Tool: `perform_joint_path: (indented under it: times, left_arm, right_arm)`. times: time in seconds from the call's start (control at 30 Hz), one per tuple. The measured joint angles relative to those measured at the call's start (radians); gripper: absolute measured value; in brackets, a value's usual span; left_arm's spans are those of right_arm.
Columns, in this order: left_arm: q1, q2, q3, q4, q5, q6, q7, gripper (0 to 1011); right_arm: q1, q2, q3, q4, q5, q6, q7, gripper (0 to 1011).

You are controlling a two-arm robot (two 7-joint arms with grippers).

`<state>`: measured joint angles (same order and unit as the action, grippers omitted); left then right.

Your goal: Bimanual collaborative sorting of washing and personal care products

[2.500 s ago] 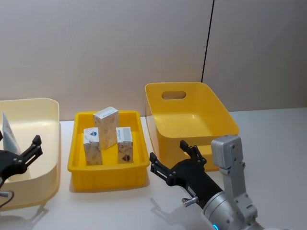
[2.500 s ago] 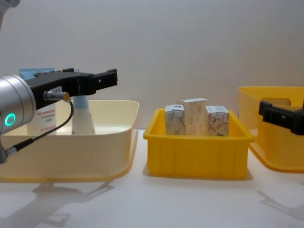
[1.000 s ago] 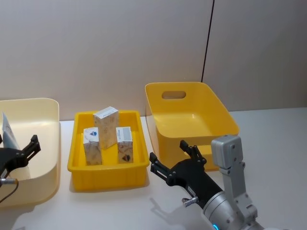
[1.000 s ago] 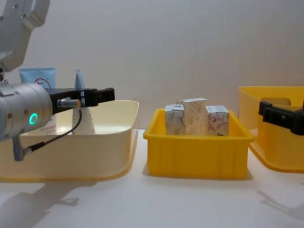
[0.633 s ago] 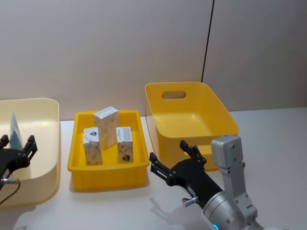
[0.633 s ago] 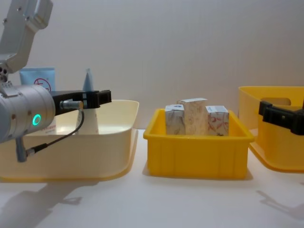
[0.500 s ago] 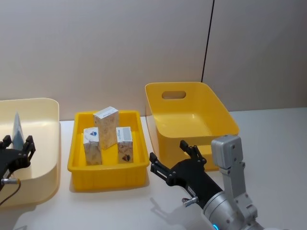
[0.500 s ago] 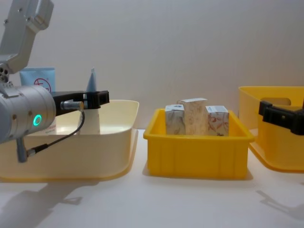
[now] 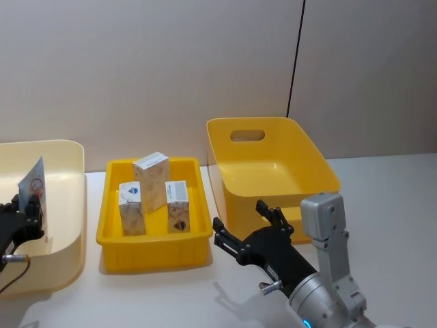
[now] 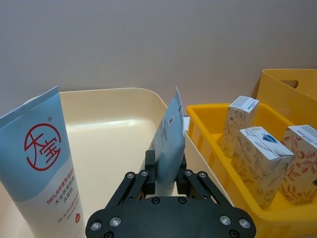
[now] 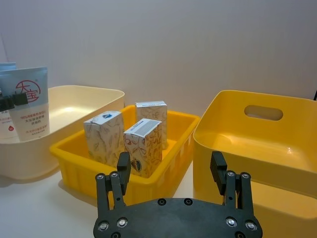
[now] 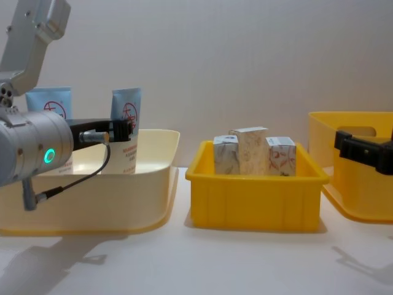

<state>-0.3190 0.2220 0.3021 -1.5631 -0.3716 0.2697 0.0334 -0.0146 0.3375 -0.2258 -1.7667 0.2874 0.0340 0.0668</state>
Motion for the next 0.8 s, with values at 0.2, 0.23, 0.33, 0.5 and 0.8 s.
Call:
perform_joint_path:
  times: [0.2,0.23,0.33,0.5,0.8]
  left_arm:
    - [0.0,0.0,-0.002,0.001,0.0,-0.003,-0.004,202]
    - [0.0,0.0,-0.002,0.002,0.0,-0.006,-0.007,201]
    - [-0.001,0.001,-0.006,0.005,-0.002,-0.023,-0.022,180]
    - [-0.004,0.009,-0.017,0.009,-0.01,-0.062,-0.055,151]
    - [-0.01,0.033,-0.051,0.011,-0.048,-0.16,-0.156,146]
  right_arm:
    - [0.0,0.0,0.0,0.0,0.0,0.0,0.0,1001]
    - [0.0,0.0,0.0,0.0,0.0,0.0,0.0,1001]
    - [0.0,0.0,0.0,0.0,0.0,0.0,0.0,1001]
    - [0.0,0.0,0.0,0.0,0.0,0.0,0.0,1001]
    - [0.0,0.0,0.0,0.0,0.0,0.0,0.0,1001]
